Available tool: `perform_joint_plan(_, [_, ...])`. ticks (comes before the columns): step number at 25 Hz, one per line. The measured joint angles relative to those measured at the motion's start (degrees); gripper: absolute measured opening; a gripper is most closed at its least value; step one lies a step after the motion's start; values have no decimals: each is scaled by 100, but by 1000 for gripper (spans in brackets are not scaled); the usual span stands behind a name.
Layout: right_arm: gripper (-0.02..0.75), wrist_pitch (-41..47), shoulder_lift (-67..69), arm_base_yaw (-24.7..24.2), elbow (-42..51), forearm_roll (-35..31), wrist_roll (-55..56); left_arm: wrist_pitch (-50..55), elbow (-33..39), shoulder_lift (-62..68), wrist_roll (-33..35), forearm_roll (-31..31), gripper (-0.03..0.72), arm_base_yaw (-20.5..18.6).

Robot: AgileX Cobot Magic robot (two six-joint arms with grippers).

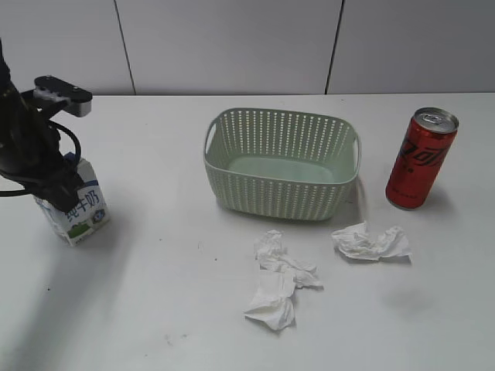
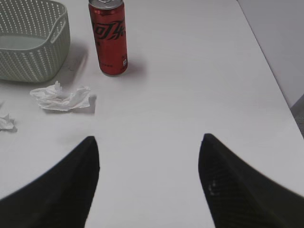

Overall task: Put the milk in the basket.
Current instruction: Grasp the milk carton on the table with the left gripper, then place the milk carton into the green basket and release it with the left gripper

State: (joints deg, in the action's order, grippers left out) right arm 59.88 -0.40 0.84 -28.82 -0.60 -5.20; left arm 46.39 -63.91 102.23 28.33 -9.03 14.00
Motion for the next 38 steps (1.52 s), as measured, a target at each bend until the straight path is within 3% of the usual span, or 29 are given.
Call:
perform_joint_plan(4, [512,0,0,0,0,0,0,257,-284,-270,0,89,307,0])
perform_joint_plan(9, [512,0,0,0,0,0,0,485,-1367,-494,0,63,307,238])
perform_joint_plan(20, [512,0,0,0,0,0,0,311,-3708,426,6,46,306,2203])
perform_joint_plan(26, [512,0,0,0,0,0,0,332,-3873,1407,12,638,306,2835])
perform_joint_plan(33, [512,0,0,0,0,0,0,232,-3880,2082,17,944,306,2862])
perform_joint_plan(38, [512,0,0,0,0,0,0,220,-3880,2237,17,788,331,2862])
